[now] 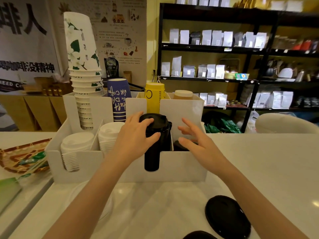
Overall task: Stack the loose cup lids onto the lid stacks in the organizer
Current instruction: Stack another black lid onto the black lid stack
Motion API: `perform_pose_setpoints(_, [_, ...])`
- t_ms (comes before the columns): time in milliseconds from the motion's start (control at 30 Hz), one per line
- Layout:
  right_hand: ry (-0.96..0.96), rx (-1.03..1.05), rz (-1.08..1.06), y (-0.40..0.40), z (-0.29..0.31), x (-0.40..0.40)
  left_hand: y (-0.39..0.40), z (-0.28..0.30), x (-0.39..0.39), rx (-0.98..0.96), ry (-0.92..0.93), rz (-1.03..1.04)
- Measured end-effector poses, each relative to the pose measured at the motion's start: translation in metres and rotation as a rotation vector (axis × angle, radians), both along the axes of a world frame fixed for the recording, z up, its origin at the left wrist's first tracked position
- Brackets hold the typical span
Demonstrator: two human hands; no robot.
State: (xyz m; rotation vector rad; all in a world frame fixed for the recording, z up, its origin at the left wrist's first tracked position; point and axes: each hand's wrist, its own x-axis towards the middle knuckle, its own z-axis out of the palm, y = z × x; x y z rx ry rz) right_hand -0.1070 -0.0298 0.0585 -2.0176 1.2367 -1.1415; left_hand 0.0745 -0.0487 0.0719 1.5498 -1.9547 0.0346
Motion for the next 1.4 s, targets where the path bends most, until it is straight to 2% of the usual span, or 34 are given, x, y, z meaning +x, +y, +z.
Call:
perform_pose_setpoints(133, [-0.05, -0.02, -0.05, 0.027, -0.012, -0.028, 0.004, -0.006, -0.007, -0.055, -0.129, 0.098])
perform_pose_setpoints(300, [0.048, -0.06, -0.188, 0.065, -0.039, -0.061, 0.011, -0.017, -0.022, -0.067, -0.181, 0.17])
perform_pose_setpoints(400, [0.117, 0.008, -0.237, 0.081, -0.057, -0.08, 0.019, -0.022, -0.04, -0.11, -0.202, 0.107])
perform_pose_setpoints(467, [0.194, 0.081, -0.238, 0.089, -0.068, -0.092, 0.029, -0.025, -0.054, -0.122, -0.172, -0.015])
perform_pose_setpoints(633, [0.253, 0.245, -0.239, 0.104, -0.084, -0.109, 0.059, -0.037, -0.082, 0.035, -0.035, -0.454])
perform_pose_setpoints(767, [0.272, 0.282, -0.291, 0.11, -0.088, -0.11, 0.072, -0.057, -0.098, 0.221, -0.017, -0.608])
perform_pose_setpoints(967, [0.264, 0.263, -0.334, 0.118, -0.083, -0.11, 0.071, -0.086, -0.105, 0.52, -0.08, -0.621])
perform_pose_setpoints(1067, [0.258, 0.238, -0.306, 0.12, -0.077, -0.105, 0.074, -0.086, -0.106, 0.611, -0.044, -0.618])
perform_pose_setpoints(1300, [0.238, 0.225, -0.312, 0.116, -0.083, -0.105, 0.071, -0.093, -0.107, 0.584, 0.049, -0.592])
perform_pose_setpoints(1400, [0.135, 0.229, -0.354, 0.113, -0.083, -0.108, 0.067, -0.09, -0.105, 0.533, 0.112, -0.576])
